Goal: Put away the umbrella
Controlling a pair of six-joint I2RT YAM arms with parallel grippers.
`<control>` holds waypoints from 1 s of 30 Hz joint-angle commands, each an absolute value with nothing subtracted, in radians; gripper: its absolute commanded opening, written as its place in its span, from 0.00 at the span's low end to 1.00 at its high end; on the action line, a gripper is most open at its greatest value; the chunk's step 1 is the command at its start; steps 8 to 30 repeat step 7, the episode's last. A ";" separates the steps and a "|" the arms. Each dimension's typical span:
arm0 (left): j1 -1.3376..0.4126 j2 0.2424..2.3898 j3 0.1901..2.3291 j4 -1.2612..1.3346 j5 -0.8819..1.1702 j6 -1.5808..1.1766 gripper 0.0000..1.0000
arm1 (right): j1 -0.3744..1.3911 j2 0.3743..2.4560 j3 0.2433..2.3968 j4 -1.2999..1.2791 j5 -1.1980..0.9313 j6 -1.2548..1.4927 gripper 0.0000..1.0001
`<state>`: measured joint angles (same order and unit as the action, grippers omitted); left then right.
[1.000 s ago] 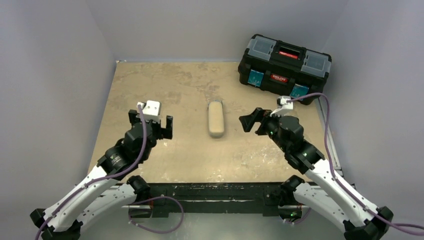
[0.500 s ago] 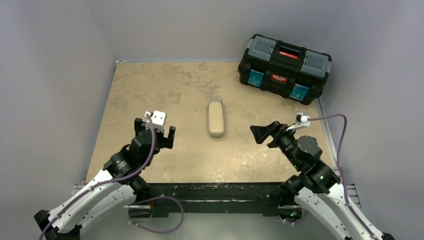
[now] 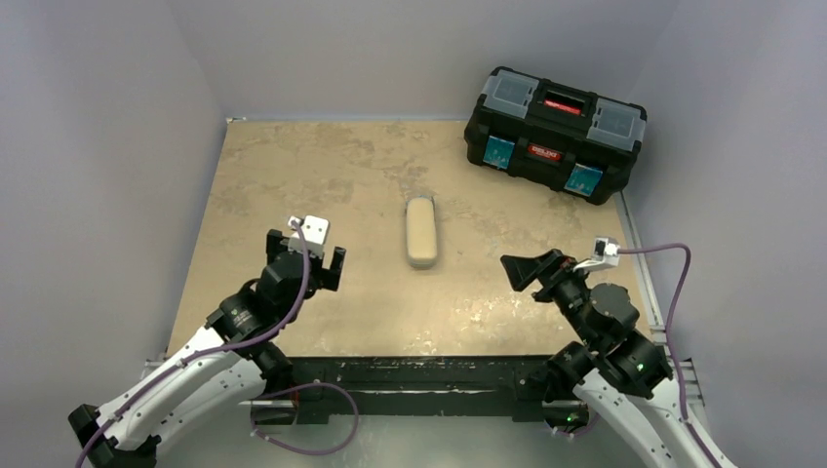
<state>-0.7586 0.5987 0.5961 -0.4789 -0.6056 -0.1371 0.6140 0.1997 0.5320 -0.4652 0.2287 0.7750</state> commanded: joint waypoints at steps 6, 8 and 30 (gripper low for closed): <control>-0.752 0.615 0.613 -0.473 -0.588 -0.134 0.96 | 0.613 0.176 0.535 -0.490 0.310 0.817 0.99; -0.752 0.615 0.614 -0.474 -0.588 -0.134 0.96 | 0.613 0.175 0.540 -0.495 0.310 0.819 0.99; -0.752 0.615 0.614 -0.474 -0.588 -0.134 0.96 | 0.613 0.175 0.540 -0.495 0.310 0.819 0.99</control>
